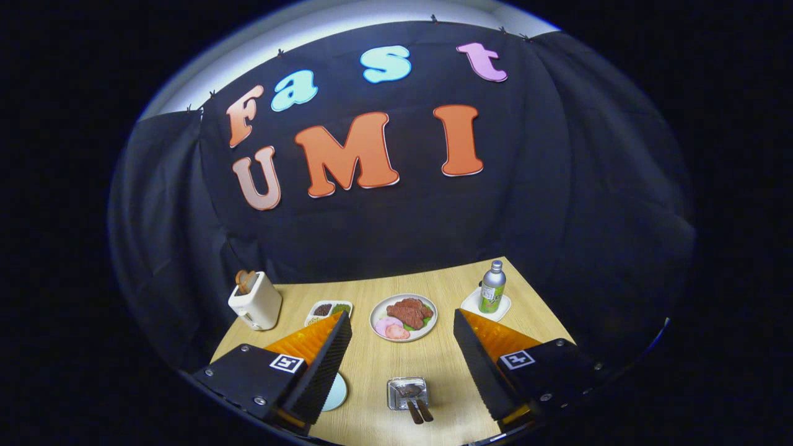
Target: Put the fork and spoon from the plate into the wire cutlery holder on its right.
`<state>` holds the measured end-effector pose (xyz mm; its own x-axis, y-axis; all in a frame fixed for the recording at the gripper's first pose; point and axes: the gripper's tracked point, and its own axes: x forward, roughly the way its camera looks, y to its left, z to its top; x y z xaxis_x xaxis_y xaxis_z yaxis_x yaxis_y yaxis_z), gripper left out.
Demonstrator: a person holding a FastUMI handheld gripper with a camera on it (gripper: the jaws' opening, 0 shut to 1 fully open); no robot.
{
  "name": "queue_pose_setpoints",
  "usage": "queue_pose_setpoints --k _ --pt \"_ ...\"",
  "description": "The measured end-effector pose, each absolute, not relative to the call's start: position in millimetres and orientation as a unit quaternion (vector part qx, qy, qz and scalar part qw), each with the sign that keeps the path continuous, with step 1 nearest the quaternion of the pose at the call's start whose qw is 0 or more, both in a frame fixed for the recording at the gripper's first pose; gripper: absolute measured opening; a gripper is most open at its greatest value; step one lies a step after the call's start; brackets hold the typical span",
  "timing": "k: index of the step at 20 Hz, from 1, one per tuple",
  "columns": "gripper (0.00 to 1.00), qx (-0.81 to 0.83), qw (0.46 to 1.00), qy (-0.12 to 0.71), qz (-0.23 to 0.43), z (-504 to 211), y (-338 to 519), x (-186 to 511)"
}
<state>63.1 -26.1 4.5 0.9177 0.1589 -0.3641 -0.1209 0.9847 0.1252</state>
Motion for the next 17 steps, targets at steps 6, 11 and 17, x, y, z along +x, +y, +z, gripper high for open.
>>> queue_pose_setpoints --k 6,11,17 --pt "0.99 0.029 0.991 0.119 0.062 9.2 -32.6 46.3" --pt "0.99 0.041 0.99 0.115 0.075 1.5 -27.2 40.5" --pt "0.99 0.047 0.991 0.099 0.082 6.2 -28.3 39.5"
